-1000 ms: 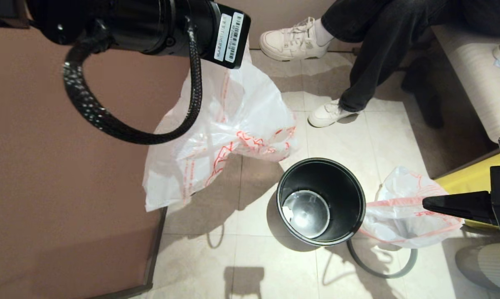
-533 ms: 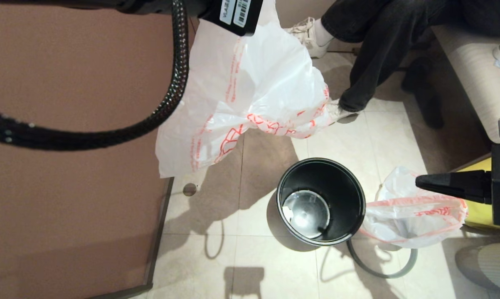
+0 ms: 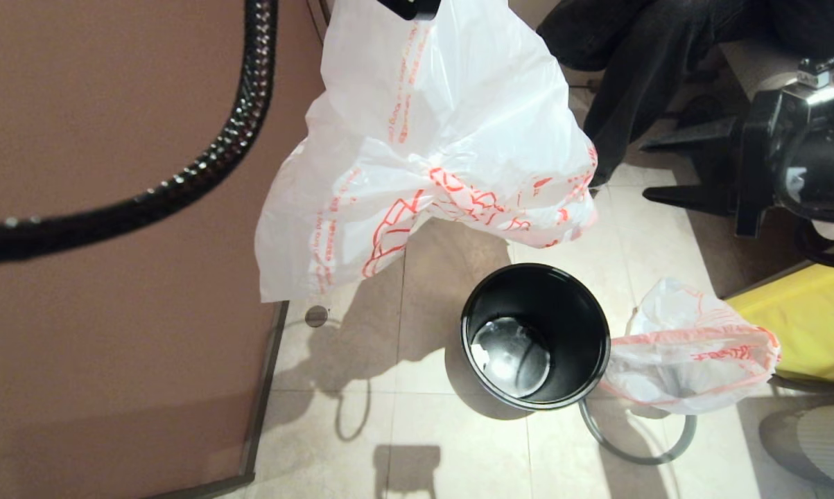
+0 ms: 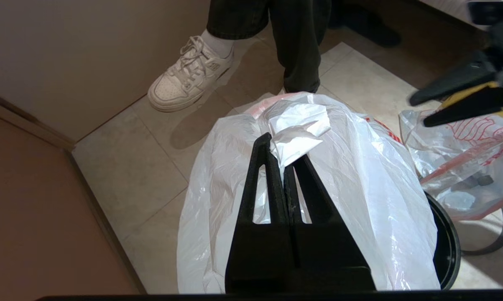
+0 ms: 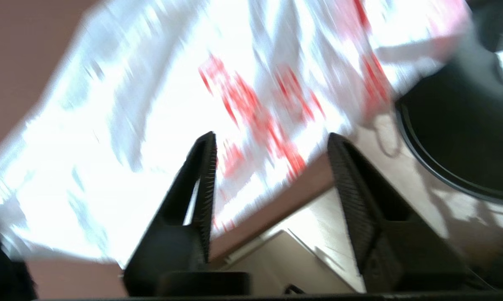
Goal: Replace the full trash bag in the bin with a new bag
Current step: Put the new garbage bag on the trash can
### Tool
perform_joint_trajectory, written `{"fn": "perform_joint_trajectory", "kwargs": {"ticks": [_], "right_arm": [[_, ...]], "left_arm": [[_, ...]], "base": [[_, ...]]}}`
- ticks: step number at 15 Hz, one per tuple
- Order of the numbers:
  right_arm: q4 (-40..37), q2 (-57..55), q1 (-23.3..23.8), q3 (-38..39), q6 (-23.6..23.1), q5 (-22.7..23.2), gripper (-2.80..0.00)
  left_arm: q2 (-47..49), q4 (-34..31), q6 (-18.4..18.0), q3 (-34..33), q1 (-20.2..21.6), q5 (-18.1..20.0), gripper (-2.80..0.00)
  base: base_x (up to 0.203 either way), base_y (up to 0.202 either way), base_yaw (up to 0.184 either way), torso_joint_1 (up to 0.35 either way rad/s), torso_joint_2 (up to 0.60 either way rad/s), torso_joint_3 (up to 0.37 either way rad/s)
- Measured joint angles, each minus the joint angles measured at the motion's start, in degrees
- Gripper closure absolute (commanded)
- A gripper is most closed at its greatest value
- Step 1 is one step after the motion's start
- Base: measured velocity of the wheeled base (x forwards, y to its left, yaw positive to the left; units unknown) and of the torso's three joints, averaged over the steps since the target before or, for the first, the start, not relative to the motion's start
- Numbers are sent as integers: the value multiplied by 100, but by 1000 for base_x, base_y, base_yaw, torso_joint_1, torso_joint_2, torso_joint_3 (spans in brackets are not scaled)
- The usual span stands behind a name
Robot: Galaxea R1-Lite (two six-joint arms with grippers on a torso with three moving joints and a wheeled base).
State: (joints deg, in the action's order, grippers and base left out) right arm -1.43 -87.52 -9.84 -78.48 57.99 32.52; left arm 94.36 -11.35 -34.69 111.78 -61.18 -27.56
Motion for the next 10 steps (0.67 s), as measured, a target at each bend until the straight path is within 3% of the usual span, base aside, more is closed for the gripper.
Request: {"fn": "perform_joint_trajectory", "kwargs": {"ticks": [5,10], "right_arm": [[-699,-1096,-46,-1788,625,94,-280],[-1511,-927,40,-1775,550,93,-280]], "left_arm": [[-126,-5,-9,2,-140,-5,0],[-325,6,-127,10,-108,-35,0]], "base": [[0,0,0,0,0,0],[0,0,0,0,0,0]]}}
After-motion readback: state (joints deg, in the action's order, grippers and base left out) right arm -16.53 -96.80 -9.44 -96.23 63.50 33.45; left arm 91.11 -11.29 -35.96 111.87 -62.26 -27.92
